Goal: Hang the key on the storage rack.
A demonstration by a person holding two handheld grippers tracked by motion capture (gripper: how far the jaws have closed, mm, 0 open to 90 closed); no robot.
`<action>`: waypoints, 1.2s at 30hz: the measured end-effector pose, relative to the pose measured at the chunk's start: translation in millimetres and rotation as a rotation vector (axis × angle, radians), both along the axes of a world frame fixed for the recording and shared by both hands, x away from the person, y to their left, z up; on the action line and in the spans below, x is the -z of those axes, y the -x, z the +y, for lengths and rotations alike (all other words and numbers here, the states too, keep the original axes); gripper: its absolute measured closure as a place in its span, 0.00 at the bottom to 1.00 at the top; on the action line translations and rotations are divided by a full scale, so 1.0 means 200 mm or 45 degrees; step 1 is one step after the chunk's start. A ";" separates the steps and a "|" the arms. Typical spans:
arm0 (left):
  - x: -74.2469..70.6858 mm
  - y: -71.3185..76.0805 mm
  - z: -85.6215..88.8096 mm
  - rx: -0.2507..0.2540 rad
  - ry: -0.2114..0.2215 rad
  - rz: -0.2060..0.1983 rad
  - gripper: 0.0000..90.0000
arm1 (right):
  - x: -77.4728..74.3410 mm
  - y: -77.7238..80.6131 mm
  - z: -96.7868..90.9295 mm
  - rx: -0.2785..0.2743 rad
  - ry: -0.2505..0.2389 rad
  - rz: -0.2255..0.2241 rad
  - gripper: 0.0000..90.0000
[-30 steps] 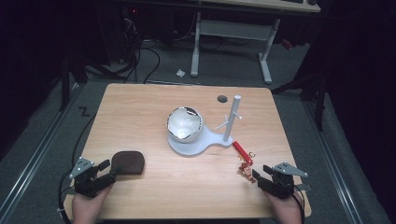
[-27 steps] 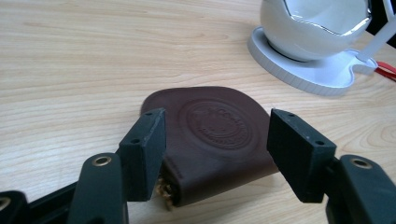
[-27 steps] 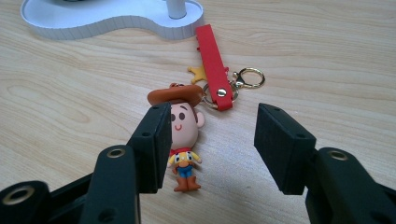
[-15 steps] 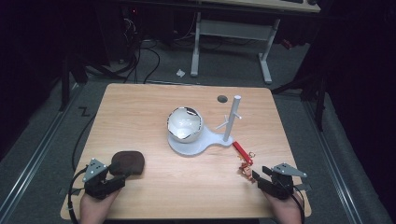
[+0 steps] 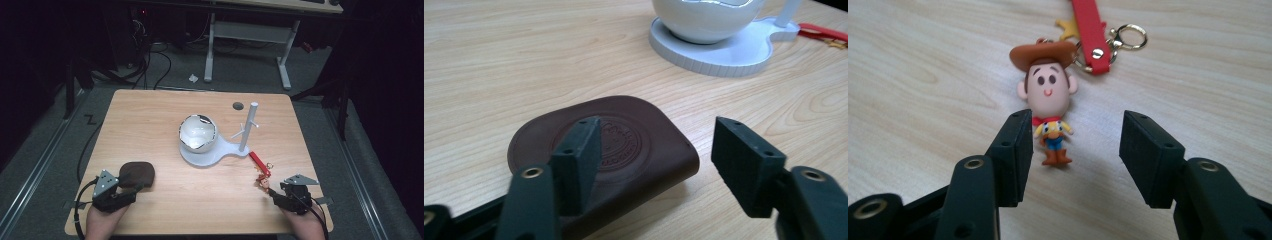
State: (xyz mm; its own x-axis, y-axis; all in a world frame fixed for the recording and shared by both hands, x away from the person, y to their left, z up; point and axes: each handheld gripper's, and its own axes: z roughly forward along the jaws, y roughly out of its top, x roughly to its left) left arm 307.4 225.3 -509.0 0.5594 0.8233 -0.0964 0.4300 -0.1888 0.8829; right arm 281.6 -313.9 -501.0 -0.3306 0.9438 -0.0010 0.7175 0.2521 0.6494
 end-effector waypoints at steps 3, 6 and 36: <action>0.00 0.00 0.01 -0.006 0.019 0.004 0.38 | -0.01 0.00 0.02 -0.019 0.018 0.030 0.53; 0.00 0.00 0.01 -0.008 0.008 0.008 0.37 | -0.02 -0.02 0.03 -0.038 0.025 0.060 0.53; 0.01 -0.01 0.03 -0.035 0.021 0.044 0.31 | -0.07 -0.08 0.14 -0.201 0.255 0.295 0.51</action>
